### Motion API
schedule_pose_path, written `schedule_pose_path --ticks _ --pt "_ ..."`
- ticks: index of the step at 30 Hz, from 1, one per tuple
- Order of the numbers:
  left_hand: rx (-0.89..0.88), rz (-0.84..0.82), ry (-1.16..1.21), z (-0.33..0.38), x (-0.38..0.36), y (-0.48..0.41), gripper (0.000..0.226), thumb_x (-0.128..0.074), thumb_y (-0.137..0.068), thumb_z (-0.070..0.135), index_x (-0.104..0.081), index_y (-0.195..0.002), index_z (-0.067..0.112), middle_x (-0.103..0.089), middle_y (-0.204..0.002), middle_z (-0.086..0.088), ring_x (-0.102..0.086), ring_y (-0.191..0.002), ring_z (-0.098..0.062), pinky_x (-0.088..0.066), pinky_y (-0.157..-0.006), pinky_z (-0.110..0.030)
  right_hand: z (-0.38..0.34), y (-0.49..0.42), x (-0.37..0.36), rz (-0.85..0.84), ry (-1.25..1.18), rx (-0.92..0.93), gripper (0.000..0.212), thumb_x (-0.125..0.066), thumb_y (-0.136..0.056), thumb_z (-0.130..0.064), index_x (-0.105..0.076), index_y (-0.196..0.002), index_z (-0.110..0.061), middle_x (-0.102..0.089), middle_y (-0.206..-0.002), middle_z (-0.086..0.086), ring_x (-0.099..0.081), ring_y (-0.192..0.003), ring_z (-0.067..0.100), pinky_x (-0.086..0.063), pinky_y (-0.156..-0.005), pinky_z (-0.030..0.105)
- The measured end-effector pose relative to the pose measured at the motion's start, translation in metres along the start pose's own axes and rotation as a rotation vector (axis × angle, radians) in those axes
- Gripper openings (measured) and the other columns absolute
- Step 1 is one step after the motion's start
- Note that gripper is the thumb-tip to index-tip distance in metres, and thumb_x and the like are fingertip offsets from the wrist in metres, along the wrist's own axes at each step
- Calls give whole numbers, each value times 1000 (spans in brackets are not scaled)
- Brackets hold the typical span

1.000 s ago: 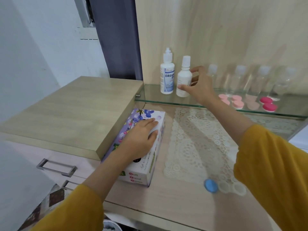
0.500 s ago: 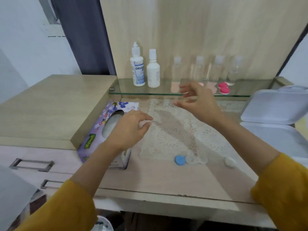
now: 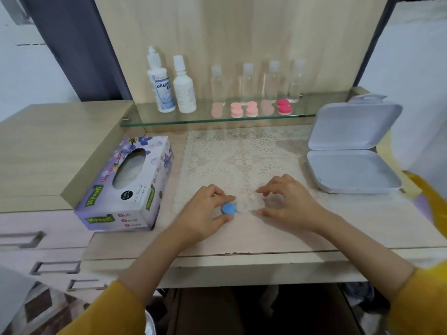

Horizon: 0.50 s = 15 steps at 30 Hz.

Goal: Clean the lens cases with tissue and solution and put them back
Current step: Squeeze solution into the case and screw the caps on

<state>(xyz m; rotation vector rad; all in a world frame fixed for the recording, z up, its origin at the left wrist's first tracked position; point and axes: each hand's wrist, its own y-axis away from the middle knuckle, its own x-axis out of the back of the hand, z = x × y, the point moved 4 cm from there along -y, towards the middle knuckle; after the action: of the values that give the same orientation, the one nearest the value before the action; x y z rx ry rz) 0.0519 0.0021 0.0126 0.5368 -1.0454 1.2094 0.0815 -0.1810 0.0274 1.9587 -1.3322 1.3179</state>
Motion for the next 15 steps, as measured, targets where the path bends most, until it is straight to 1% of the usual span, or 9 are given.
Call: schedule_pose_path --ticks 3,6,9,11,13,15 --pt "-3 64 -12 -2 -4 1 31 -63 -85 21 -62 -116 16 -48 -108 0 -41 -101 -13 -22 -82 -3 0 4 -5 55 -21 1 44 -73 -72 -39 -65 -111 -19 -55 -93 -9 -43 -95 15 -35 -84 25" --pt "6 107 6 -6 -4 0 26 -68 -81 17 -65 -105 8 -52 -101 -2 -48 -99 -20 -24 -82 -9 3 6 -7 92 -68 -7 35 -74 -72 -34 -68 -104 -18 -52 -89 -11 -43 -94 16 -36 -85 28" --pt "26 124 48 -6 -3 0 24 -69 -80 17 -63 -101 8 -50 -98 5 -47 -95 -14 -28 -80 -6 5 6 -9 113 -104 0 27 -76 -72 -30 -71 -95 -19 -55 -86 -10 -44 -90 16 -35 -82 27" --pt "37 164 104 -5 0 -1 22 -70 -79 17 -63 -99 9 -54 -95 4 -49 -86 -10 -32 -76 -4 6 7 -10 132 -123 8 24 -77 -70 -28 -72 -92 -19 -57 -85 -9 -45 -87 16 -33 -79 24" --pt "32 208 168 1 2 -2 21 -72 -77 15 -65 -96 8 -57 -91 3 -51 -78 -3 -36 -72 -4 6 7 -10 154 -124 23 23 -78 -69 -27 -72 -90 -19 -56 -83 -11 -45 -84 15 -31 -75 21" --pt "19 224 218 8 2 -5 22 -73 -76 14 -67 -96 7 -58 -88 4 -52 -76 1 -39 -70 -5 6 7 -11 175 -126 32 23 -79 -68 -27 -73 -89 -18 -56 -81 -12 -45 -82 15 -30 -72 17"
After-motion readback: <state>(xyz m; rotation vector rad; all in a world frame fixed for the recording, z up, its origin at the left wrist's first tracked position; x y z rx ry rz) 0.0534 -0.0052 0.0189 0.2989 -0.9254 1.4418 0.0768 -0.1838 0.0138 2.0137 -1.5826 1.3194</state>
